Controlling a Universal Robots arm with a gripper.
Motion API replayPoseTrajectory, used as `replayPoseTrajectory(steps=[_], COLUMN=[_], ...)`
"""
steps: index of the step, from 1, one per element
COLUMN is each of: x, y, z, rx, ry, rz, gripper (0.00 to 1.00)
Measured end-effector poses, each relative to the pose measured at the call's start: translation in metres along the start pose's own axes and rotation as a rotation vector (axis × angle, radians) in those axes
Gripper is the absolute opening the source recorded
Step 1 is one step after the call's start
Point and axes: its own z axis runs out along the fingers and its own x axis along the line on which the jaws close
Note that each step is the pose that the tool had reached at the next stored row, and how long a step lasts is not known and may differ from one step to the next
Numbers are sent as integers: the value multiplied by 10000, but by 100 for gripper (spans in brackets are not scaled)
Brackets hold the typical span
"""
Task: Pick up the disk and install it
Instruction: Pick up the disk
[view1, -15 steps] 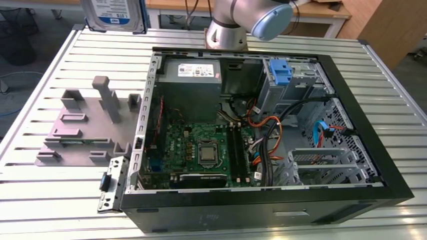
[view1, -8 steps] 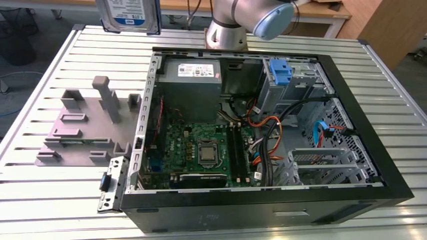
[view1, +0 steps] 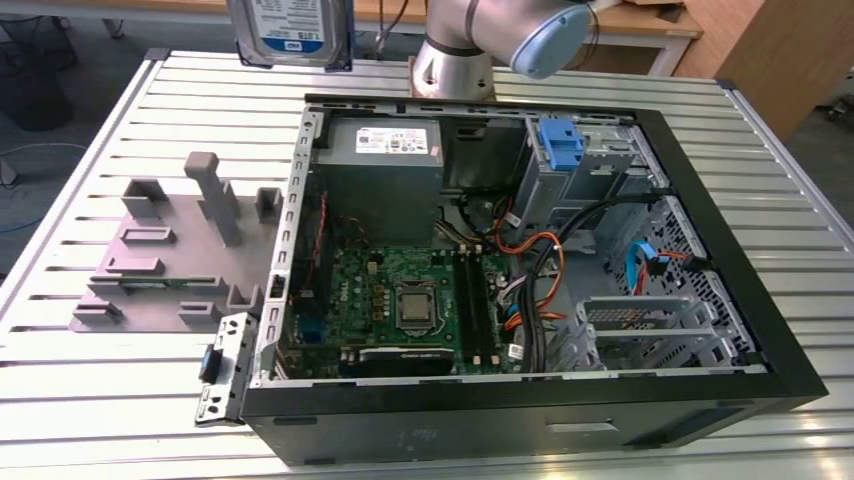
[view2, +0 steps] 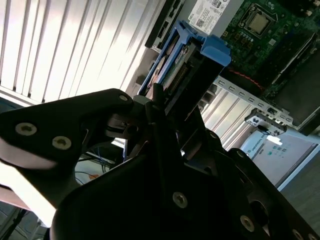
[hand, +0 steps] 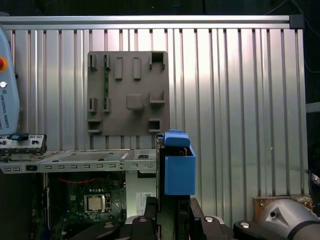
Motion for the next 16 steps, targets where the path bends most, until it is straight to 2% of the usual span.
replayPoseTrajectory(steps=[12, 16], x=[-18, -24], y=[-478, -655], z=[7, 12], rx=[-1, 0], ry=[1, 0], rz=[-1, 0], gripper=[35, 35])
